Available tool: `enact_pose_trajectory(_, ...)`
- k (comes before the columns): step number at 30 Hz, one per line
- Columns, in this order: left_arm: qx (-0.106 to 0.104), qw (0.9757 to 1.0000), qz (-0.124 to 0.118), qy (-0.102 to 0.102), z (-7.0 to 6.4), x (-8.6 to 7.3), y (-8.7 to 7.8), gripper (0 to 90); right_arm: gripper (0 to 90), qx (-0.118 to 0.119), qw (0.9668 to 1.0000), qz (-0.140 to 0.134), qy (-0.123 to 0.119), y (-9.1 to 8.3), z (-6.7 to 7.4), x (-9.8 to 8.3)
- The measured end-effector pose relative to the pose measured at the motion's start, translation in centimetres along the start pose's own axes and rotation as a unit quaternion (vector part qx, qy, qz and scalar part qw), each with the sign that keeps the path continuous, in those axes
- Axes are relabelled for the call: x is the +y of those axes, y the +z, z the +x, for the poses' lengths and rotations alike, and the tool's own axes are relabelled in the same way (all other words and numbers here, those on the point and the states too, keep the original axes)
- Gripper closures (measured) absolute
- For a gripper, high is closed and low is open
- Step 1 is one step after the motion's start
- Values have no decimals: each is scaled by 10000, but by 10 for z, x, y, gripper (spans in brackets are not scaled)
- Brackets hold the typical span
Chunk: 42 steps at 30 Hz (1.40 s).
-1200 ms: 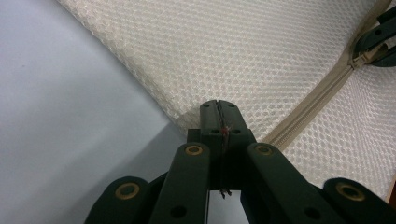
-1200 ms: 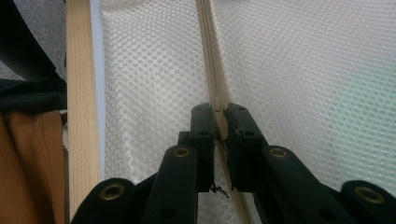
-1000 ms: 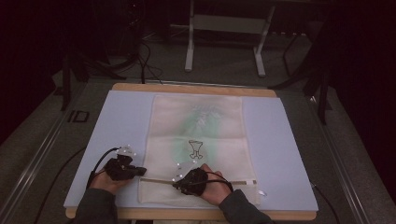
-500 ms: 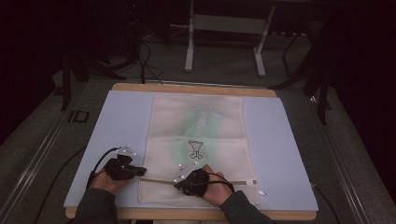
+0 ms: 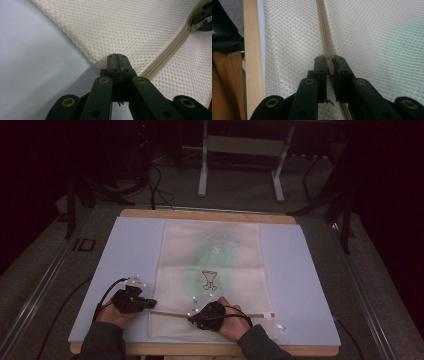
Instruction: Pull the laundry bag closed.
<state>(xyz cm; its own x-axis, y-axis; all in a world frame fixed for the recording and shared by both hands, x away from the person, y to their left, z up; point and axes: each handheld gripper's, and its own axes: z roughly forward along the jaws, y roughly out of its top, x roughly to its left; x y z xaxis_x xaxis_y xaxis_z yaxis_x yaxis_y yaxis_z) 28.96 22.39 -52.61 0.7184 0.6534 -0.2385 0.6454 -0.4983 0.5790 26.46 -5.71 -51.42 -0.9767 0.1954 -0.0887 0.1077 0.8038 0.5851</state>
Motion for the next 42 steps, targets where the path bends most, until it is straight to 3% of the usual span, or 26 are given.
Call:
enact_pose_trajectory(20, -1, 10000, 10, -2, 0, 0, 0, 899, 823, -44, 10000, 22, -30, -3, -1, -4)
enact_pose_trajectory(42, -8, 10000, 7, -1, 0, 0, 0, 898, 823, -89, 9999, 85, 105, -13, -5, -17)
